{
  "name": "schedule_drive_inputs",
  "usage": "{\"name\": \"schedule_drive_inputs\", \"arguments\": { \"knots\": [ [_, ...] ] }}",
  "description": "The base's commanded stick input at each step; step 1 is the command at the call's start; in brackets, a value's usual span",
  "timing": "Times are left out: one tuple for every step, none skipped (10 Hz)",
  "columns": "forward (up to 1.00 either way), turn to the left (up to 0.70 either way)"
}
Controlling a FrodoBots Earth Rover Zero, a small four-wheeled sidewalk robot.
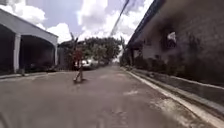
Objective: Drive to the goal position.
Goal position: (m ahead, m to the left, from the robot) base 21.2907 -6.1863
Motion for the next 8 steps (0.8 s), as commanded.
{"name": "schedule_drive_inputs", "arguments": {
  "knots": [
    [1.0, 0.0],
    [1.0, 0.0],
    [1.0, 0.0],
    [1.0, 0.0],
    [1.0, 0.0],
    [1.0, 0.0],
    [1.0, 0.0],
    [1.0, 0.0]
  ]
}}
